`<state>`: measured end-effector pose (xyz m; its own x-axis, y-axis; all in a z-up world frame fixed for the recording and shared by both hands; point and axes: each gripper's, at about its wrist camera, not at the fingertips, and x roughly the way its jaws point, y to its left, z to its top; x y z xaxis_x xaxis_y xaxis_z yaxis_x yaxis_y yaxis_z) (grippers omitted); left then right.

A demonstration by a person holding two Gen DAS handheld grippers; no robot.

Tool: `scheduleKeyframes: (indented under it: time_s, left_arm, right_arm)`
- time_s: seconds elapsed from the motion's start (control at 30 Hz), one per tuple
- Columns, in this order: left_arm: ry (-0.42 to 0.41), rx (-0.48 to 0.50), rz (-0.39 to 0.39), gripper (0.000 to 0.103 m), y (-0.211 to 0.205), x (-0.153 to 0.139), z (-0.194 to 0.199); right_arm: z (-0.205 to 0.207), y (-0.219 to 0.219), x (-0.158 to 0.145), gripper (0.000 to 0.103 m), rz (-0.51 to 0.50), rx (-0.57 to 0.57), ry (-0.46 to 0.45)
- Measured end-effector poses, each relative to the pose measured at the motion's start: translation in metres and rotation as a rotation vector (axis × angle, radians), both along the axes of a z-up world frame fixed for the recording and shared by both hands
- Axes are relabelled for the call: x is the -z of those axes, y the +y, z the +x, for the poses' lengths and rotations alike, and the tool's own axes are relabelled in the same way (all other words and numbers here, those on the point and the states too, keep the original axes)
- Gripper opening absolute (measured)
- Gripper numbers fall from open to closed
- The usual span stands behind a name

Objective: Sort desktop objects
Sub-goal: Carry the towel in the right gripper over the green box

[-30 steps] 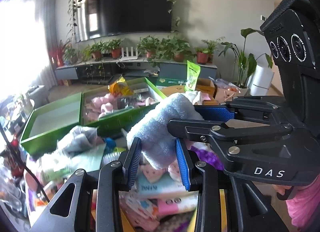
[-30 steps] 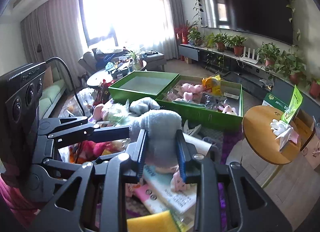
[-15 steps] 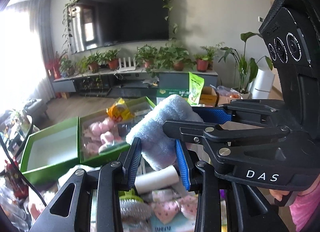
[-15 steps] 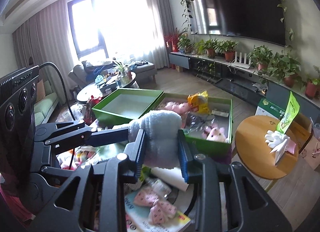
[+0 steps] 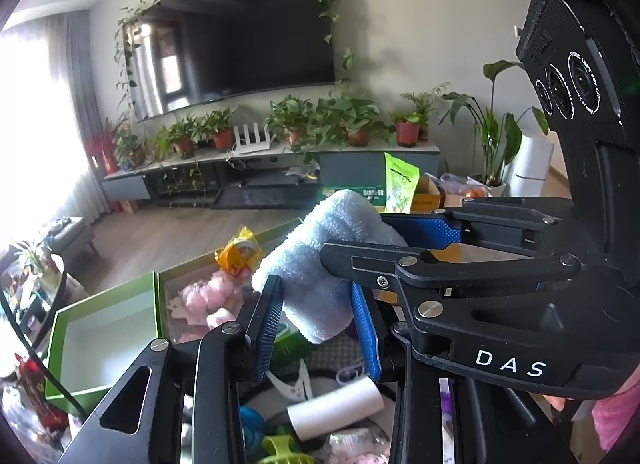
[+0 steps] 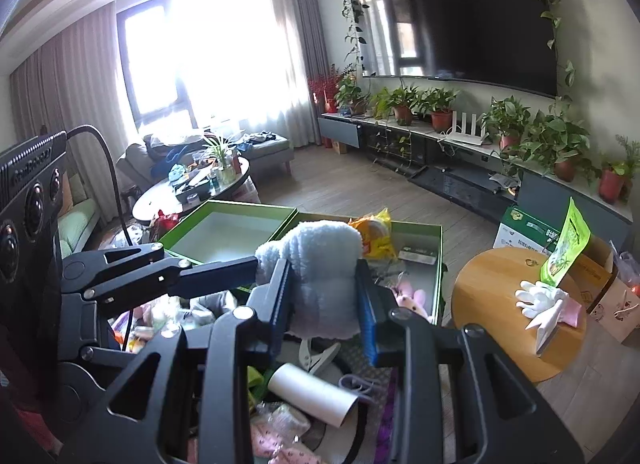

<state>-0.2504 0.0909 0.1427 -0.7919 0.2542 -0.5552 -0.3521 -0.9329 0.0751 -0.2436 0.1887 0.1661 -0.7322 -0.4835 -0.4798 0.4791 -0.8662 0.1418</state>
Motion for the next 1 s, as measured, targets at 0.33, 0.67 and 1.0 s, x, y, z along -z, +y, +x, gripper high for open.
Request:
scheduleKeyframes:
  time_s: [0.33, 0.67, 1.0]
  left_arm:
    - [-0.041, -0.002, -0.035, 0.036, 0.008, 0.008, -0.062]
    - [-0.080, 0.006, -0.091, 0.036, 0.019, 0.037, -0.127]
    - [-0.137, -0.010, -0.082, 0.036, 0.019, 0.066, -0.170]
  right_arm:
    - [-0.054, 0.004, 0.009, 0.032, -0.061, 0.026, -0.046]
    - [-0.128, 0.020, 0.042, 0.032, -0.136, 0.050, -0.126]
    - [-0.174, 0.018, 0.069, 0.032, -0.125, 0.070, -0.175]
